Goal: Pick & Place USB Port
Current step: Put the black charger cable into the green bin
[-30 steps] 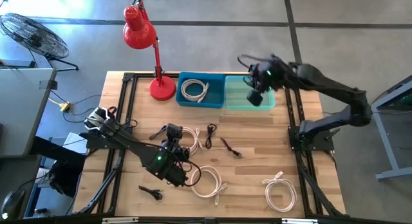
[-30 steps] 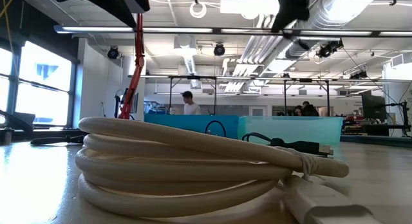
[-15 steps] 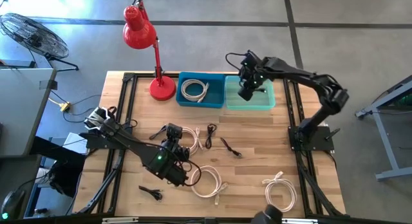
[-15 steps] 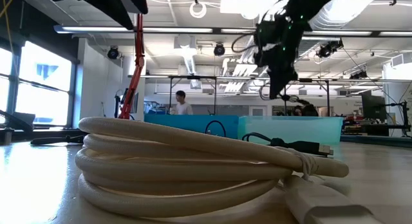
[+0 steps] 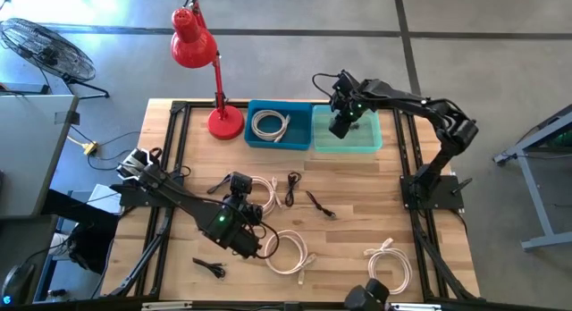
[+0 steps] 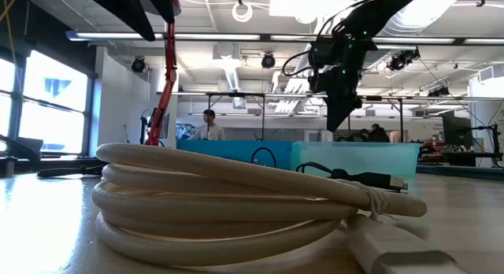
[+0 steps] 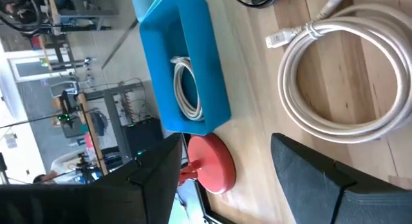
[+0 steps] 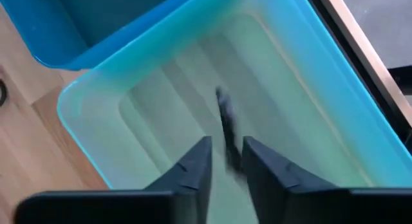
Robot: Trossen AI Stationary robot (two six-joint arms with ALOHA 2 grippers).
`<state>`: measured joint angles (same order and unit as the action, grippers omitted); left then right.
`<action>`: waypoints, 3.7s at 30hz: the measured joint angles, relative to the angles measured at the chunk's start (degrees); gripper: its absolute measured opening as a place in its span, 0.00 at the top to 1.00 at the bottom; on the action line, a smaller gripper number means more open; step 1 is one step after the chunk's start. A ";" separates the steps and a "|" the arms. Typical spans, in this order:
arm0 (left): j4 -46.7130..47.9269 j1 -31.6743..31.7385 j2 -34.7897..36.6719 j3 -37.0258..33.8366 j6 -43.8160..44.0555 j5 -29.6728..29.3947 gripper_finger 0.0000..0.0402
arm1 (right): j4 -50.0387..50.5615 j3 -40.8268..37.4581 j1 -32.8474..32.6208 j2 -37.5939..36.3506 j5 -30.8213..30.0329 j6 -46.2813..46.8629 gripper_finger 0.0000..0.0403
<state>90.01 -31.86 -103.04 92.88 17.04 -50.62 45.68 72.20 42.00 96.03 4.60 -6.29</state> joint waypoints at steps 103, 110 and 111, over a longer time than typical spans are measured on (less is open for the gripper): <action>-48.67 43.11 32.91 -61.20 13.19 54.94 0.42 | -19.82 -31.82 -49.55 -32.39 -8.51 34.28 0.61; -51.12 43.10 32.79 -63.23 13.25 51.41 0.57 | -20.40 -31.82 -49.55 -32.37 -8.52 33.23 0.61; -51.05 43.10 32.79 -63.30 13.23 50.99 0.61 | -20.40 -31.82 -49.55 -32.37 -8.52 33.23 0.61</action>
<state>38.96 11.25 -70.26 29.58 30.27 0.37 25.28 40.38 -7.55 63.66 -3.92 26.94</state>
